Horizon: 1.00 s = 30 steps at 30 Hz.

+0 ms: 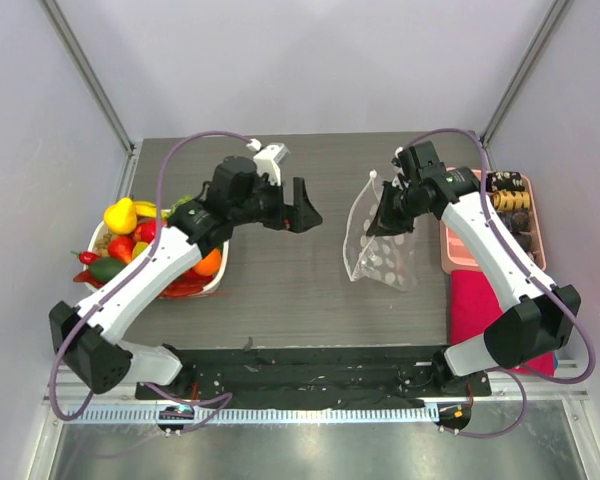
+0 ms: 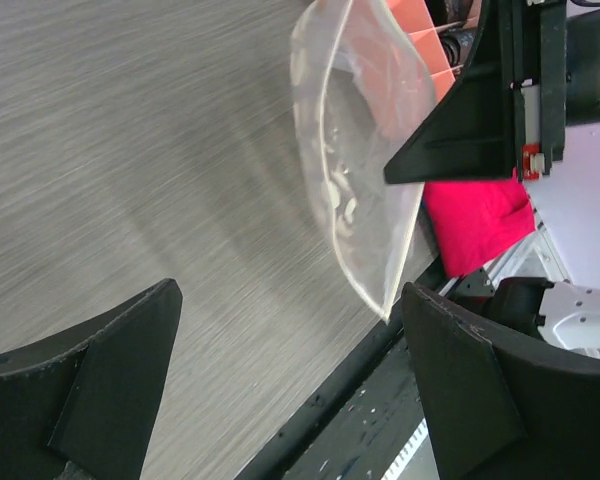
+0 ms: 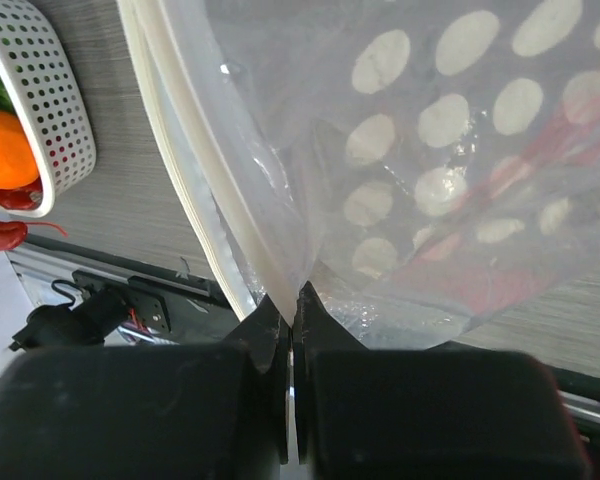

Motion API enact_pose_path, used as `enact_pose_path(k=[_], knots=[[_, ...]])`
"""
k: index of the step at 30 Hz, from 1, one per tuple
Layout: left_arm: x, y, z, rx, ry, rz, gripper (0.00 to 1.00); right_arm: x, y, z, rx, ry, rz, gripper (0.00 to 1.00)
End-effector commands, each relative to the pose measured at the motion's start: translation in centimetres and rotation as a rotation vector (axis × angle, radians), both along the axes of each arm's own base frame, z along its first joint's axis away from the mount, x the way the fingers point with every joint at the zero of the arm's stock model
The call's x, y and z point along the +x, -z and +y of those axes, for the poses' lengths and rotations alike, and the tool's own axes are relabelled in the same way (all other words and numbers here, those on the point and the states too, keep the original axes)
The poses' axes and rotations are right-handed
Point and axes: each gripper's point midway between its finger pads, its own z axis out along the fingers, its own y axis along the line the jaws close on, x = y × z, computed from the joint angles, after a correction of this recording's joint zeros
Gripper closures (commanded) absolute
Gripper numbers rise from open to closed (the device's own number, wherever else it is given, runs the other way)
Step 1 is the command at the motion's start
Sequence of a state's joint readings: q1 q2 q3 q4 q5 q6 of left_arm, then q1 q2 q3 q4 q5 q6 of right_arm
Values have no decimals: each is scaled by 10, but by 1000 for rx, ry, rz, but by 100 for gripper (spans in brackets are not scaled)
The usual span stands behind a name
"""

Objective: Place the food in the zip-top bag and seal the zipper
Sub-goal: Pick up the zipper food storage bag at the center of the board, then open the zipper of the food storage bag.

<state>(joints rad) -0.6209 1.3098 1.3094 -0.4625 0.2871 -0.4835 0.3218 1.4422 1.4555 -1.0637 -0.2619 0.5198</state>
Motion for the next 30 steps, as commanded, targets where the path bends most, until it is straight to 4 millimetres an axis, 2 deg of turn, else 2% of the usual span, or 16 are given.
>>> enact_pose_path(k=[1, 3, 5, 9, 12, 14, 15, 16, 17, 18, 19, 23, 30], knots=[[20, -12, -34, -67, -27, -20, 7, 13, -33, 21, 75, -29, -130, 99], [17, -5, -49, -47, -10, -21, 8, 10, -28, 27, 77, -61, -134, 99], [15, 10, -63, -15, 14, -10, 10, 6, -26, 34, 94, -88, -130, 99], [26, 37, -73, 23, -10, 24, 19, 1, -26, 40, 91, -138, -147, 99], [32, 55, -75, 57, -25, 46, 28, -3, -26, 39, 89, -163, -154, 99], [33, 64, -76, 65, -17, 63, 46, -6, -23, 38, 86, -173, -154, 99], [32, 66, -77, 58, -4, 76, 67, -8, -25, 36, 76, -184, -171, 94], [28, 65, -82, 26, 32, 97, 76, -8, -23, 33, 64, -183, -179, 76], [22, 72, -82, -7, 38, 154, 83, -5, -26, 29, 44, -172, -207, 64], [21, 72, -82, -34, 45, 173, 94, -3, -32, 27, 36, -173, -246, 47], [16, 67, -87, -71, 73, 175, 99, -1, -34, 24, 26, -168, -271, 45], [8, 62, -83, -101, 73, 187, 100, 19, -53, 20, 1, -129, -399, 42], [9, 60, -78, -101, 36, 191, 100, 19, -53, 35, 81, -128, -361, 37]])
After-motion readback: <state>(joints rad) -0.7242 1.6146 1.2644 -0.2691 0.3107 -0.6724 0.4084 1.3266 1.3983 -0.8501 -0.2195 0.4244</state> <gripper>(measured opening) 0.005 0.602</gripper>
